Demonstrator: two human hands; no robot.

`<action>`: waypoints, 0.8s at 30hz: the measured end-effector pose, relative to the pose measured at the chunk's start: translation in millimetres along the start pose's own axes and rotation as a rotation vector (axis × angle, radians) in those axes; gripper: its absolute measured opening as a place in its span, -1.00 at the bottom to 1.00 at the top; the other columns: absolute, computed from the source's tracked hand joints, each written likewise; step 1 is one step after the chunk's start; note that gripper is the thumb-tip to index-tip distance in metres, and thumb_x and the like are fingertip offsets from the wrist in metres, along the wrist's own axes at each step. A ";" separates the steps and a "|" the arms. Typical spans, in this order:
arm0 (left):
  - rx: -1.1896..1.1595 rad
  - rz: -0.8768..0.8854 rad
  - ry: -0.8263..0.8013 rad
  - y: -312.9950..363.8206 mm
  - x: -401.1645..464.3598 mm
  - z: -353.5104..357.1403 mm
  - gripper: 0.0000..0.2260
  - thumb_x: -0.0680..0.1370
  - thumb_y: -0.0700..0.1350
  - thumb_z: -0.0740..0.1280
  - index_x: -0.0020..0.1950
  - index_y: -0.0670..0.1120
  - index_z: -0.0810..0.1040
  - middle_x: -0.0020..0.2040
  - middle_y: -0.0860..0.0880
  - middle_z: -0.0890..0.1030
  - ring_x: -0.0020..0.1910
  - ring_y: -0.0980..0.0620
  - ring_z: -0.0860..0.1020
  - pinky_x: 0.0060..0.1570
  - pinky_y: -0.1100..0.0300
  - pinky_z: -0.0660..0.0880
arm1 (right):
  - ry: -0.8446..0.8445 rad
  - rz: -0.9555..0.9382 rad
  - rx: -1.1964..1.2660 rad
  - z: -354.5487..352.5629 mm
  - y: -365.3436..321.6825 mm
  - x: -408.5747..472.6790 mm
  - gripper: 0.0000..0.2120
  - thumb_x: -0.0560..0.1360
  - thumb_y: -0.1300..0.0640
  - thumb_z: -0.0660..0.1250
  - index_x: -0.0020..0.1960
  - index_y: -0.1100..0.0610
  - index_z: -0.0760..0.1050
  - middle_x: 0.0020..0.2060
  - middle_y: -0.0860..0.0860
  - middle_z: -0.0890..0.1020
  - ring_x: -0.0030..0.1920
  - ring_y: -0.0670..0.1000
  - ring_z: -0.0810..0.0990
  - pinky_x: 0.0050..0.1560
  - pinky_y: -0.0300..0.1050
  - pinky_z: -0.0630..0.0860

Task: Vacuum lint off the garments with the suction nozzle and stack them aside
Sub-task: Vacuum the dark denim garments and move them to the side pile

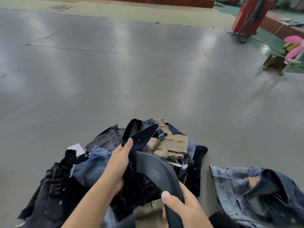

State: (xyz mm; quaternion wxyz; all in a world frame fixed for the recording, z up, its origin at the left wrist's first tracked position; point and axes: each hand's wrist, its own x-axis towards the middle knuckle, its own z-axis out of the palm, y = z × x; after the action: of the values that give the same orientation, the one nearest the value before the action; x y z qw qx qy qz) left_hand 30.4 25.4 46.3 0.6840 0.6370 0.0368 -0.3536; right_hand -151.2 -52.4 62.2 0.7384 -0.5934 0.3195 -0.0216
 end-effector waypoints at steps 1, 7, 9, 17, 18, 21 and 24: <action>0.009 0.002 -0.002 0.0 -0.3 0.9 -0.74 0.57 0.13 0.26 -0.01 -0.02 0.62 -0.22 -0.01 0.71 -0.32 0.08 0.66 -0.36 0.20 0.55 | -0.002 -0.003 0.033 -0.4 0.1 0.4 -0.52 0.24 -0.12 0.46 0.14 -0.11 0.51 -0.30 0.02 0.67 -0.29 0.01 0.62 -0.20 -0.15 0.49; 0.028 0.003 -0.037 -0.4 -4.2 4.0 -0.73 0.59 0.07 0.26 -0.05 -0.08 0.65 -0.18 -0.06 0.71 -0.22 0.05 0.64 -0.12 0.19 0.52 | 0.057 -0.040 0.176 -7.4 -11.8 8.3 -0.70 0.34 0.00 0.51 0.03 0.03 0.55 -0.45 0.17 0.53 -0.53 0.13 0.49 -0.48 -0.09 0.48; 0.060 0.021 -0.060 -3.3 -7.6 5.6 -0.76 0.60 0.05 0.25 -0.10 -0.03 0.64 -0.28 0.02 0.69 -0.37 0.17 0.61 -0.39 0.38 0.45 | 0.128 -0.070 0.185 -16.1 -17.7 15.6 -0.70 0.36 0.05 0.47 0.02 0.14 0.52 -0.45 0.15 0.53 -0.53 0.12 0.51 -0.51 -0.12 0.48; -0.038 -0.013 -0.102 6.7 -13.0 1.8 -0.67 0.49 0.09 0.32 -0.20 -0.18 0.49 -0.50 -0.08 0.53 -0.60 0.06 0.45 -0.57 0.33 0.34 | 0.210 -0.131 0.222 -33.4 -29.3 22.8 -0.83 0.40 0.04 0.44 -0.13 0.13 0.53 -0.42 0.14 0.53 -0.51 0.14 0.51 -0.46 -0.06 0.51; -0.051 0.010 -0.077 9.3 -11.9 1.5 -0.67 0.50 0.08 0.31 -0.26 -0.16 0.43 -0.59 -0.03 0.43 -0.69 0.11 0.34 -0.65 0.36 0.27 | 0.159 -0.129 0.217 -33.2 -29.2 17.7 -0.81 0.35 0.04 0.49 -0.16 0.11 0.54 -0.41 0.16 0.53 -0.51 0.14 0.50 -0.48 -0.08 0.50; -0.119 0.051 0.037 12.1 -7.8 0.9 -0.71 0.57 0.05 0.28 -0.23 -0.14 0.44 -0.63 0.03 0.40 -0.72 0.14 0.32 -0.67 0.39 0.26 | -0.038 -0.144 0.097 -26.0 -23.7 0.2 -0.69 0.24 -0.06 0.48 -0.03 -0.07 0.59 -0.38 0.16 0.58 -0.45 0.15 0.57 -0.43 -0.11 0.50; -0.187 0.068 0.121 11.6 -4.7 0.9 -0.73 0.56 0.10 0.30 -0.09 -0.10 0.53 -0.53 0.03 0.53 -0.58 0.07 0.45 -0.48 0.25 0.43 | -0.074 -0.161 -0.202 -11.8 -8.0 -8.7 -0.59 0.26 -0.11 0.39 0.11 -0.28 0.51 -0.09 -0.22 0.69 -0.08 -0.21 0.65 -0.11 -0.41 0.48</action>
State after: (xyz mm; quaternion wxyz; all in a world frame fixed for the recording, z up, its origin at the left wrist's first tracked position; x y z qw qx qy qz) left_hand 32.7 25.9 58.6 0.7486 0.5915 0.0894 -0.2859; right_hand -161.3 -61.3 72.1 0.6822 -0.6887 0.2442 -0.0265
